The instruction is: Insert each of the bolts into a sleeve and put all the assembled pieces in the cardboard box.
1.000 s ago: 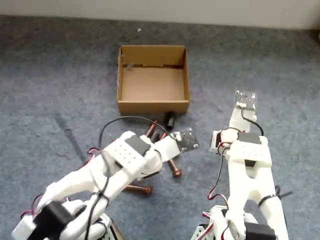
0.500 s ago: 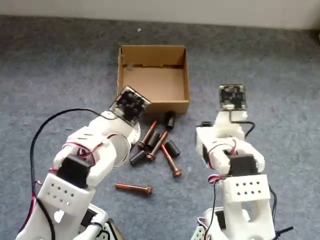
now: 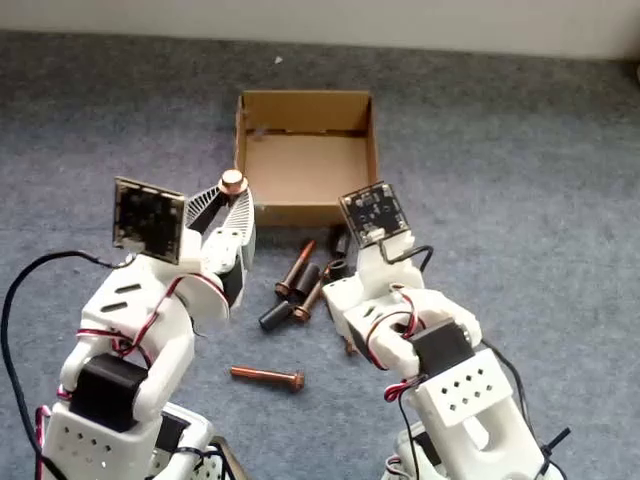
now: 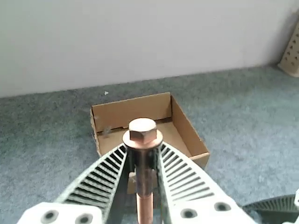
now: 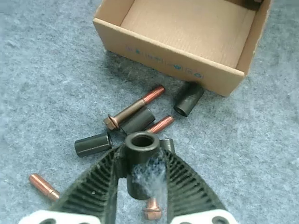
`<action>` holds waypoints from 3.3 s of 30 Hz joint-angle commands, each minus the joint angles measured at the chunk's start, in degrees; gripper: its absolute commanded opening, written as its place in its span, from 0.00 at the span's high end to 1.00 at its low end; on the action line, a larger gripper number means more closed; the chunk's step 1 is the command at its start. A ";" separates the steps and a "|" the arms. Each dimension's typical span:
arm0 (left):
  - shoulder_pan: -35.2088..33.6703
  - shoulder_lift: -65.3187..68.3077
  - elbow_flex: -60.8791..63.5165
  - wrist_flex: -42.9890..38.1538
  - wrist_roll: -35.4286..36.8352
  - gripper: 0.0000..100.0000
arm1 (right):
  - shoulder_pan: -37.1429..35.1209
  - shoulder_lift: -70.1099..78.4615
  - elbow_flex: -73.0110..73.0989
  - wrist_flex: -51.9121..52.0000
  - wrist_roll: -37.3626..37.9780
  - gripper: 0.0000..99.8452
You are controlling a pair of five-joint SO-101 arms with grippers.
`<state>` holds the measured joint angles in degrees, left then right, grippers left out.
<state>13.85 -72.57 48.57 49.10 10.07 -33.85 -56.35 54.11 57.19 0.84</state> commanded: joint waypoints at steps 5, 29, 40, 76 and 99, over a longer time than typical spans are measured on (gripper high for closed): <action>-1.36 -5.14 4.00 -5.27 10.99 0.99 | -5.67 -6.02 -3.03 -1.71 -4.22 0.99; 6.64 -18.15 12.00 -9.49 8.26 0.99 | -14.29 -24.22 26.77 -30.37 4.04 1.00; 7.16 -18.15 13.49 -9.49 7.21 0.99 | -11.65 -28.26 27.03 -35.74 4.31 1.00; 13.67 -30.55 20.00 -6.59 1.41 0.99 | -11.91 -46.64 36.62 -35.21 4.48 1.00; 14.99 -30.99 25.10 -8.88 1.41 0.99 | -12.00 -46.64 36.62 -32.04 4.48 1.00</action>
<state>28.00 -103.25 72.92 42.68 11.91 -46.24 -101.98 91.47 25.36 4.88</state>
